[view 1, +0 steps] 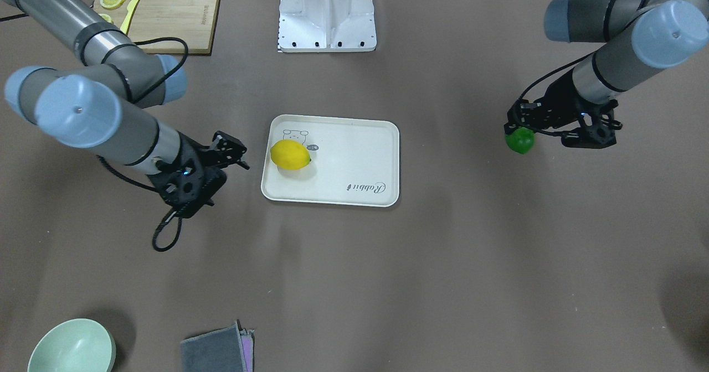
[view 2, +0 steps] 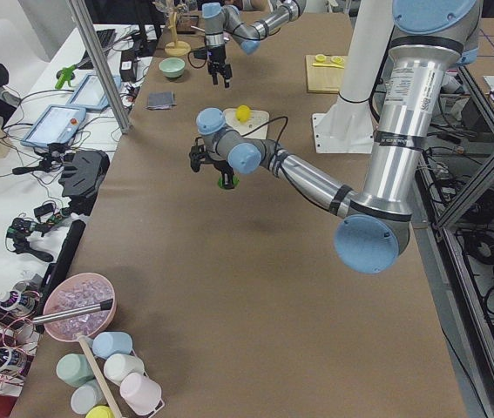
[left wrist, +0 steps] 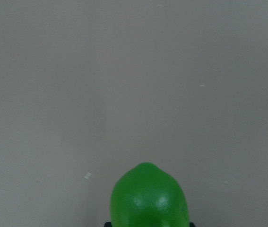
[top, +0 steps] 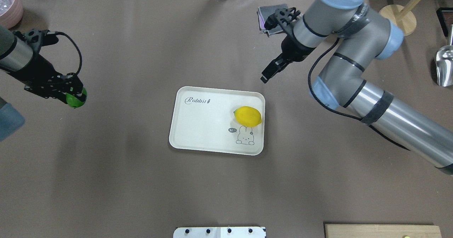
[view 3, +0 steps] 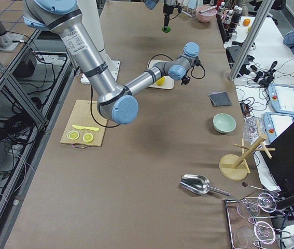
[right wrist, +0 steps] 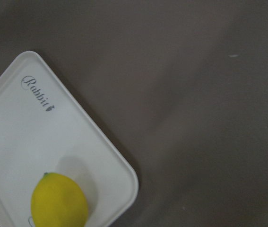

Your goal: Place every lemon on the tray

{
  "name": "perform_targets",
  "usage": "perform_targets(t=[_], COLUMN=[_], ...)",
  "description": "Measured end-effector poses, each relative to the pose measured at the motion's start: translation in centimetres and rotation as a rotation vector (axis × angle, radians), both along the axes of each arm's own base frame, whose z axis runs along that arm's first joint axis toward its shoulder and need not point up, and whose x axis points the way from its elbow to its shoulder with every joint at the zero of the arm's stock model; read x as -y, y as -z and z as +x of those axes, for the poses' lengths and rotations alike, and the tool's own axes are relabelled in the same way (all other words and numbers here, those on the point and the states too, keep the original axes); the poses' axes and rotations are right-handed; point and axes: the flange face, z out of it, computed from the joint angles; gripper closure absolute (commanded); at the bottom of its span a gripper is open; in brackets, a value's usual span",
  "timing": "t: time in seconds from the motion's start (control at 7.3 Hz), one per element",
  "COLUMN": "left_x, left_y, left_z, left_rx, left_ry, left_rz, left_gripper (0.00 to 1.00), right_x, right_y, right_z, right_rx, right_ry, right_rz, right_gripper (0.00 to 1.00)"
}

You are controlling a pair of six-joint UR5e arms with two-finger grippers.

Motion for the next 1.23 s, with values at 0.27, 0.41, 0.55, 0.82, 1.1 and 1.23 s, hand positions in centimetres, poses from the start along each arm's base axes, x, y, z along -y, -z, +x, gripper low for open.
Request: perform_targets(t=[0.27,0.41,0.55,0.82,1.1,1.23], left_x=[-0.7,-1.2,-1.9,-2.3,-2.2,-2.1], left_y=[5.7,6.4,6.4,7.8,8.9,8.9], left_z=[8.4,12.6,16.5,21.8,23.5,23.7], left_rx=[-0.073,-0.108,-0.137,-0.17,-0.176,-0.175], left_ry=[-0.1,-0.128,-0.141,-0.129,-0.125,-0.124], left_rz=[0.118,0.19,0.258,0.285,0.276,0.274], left_gripper=[1.0,1.0,1.0,1.0,0.33,0.02], right_x=[-2.4,-3.3,-3.6,-3.0,-2.4,-2.1], right_y=[-6.0,-8.1,-9.8,-13.0,-17.4,-18.7], right_z=[5.4,7.8,10.1,15.1,20.8,23.3], right_rx=[-0.025,-0.037,-0.049,-0.094,-0.173,-0.213], right_ry=[-0.031,-0.051,-0.081,-0.172,-0.286,-0.329], right_rz=[-0.051,-0.066,-0.079,-0.1,-0.169,-0.235], right_gripper=[0.01,0.01,0.01,0.01,0.01,0.01])
